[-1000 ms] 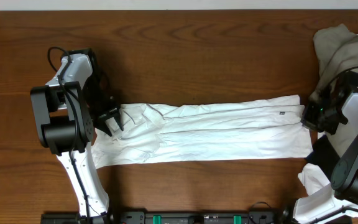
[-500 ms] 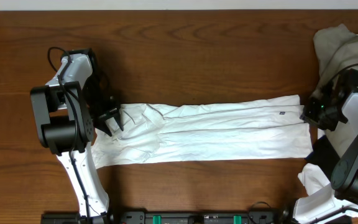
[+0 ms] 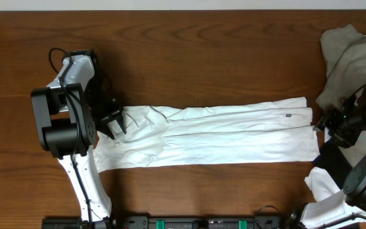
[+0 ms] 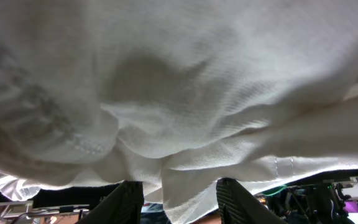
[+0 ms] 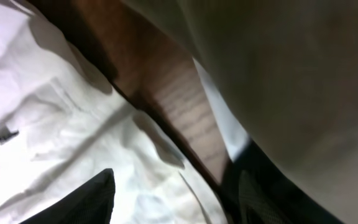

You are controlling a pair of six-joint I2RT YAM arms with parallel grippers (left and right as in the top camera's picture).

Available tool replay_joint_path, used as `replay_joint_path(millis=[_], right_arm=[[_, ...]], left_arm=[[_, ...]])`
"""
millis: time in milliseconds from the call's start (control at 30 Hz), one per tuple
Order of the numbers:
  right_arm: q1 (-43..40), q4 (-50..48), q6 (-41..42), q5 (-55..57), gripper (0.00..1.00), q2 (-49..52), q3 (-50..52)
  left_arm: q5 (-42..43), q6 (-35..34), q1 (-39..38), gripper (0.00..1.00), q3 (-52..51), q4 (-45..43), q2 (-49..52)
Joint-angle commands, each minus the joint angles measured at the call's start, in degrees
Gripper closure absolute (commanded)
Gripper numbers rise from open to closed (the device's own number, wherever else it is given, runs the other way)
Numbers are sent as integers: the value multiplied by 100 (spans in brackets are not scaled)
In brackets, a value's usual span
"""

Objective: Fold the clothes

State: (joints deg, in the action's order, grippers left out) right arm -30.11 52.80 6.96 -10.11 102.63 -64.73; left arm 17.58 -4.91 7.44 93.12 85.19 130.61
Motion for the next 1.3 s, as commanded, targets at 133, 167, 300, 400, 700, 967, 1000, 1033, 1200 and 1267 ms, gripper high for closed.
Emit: replay_joint_path(millis=[133, 167, 300, 400, 700, 967, 1000, 1033, 1200, 1267], right_arm=[[101, -1008, 334, -693, 36, -127, 909], [101, -1154, 332, -848, 36, -127, 1021], [107, -1808, 546, -1272, 32, -127, 1497], [127, -2149, 804, -1287, 32, -127, 1764], [131, -2371, 1043, -1285, 34, -127, 1923], [131, -2590, 1147, -1283, 40, -127, 1923], [131, -2610, 1150, -1283, 42, -127, 1923], [131, -2629, 1150, -1281, 44, -127, 1923], [131, -2704, 1150, -1279, 54, -127, 1923], [131, -2761, 1147, -1276, 54, -127, 1923]], left_arm=[[-72, -15, 13, 59, -22, 17, -142], [-72, -15, 13, 59, -22, 17, -142], [-72, -15, 13, 59, -22, 15, -142], [-72, -15, 13, 59, -22, 17, -142], [-72, -15, 13, 59, -22, 15, -142], [-72, -15, 13, 58, -22, 15, -142], [-70, -15, 13, 58, -22, 15, -142], [-72, -15, 13, 59, -22, 15, -142], [-70, -15, 13, 59, -22, 15, -142], [-70, -15, 13, 58, -22, 15, -142]])
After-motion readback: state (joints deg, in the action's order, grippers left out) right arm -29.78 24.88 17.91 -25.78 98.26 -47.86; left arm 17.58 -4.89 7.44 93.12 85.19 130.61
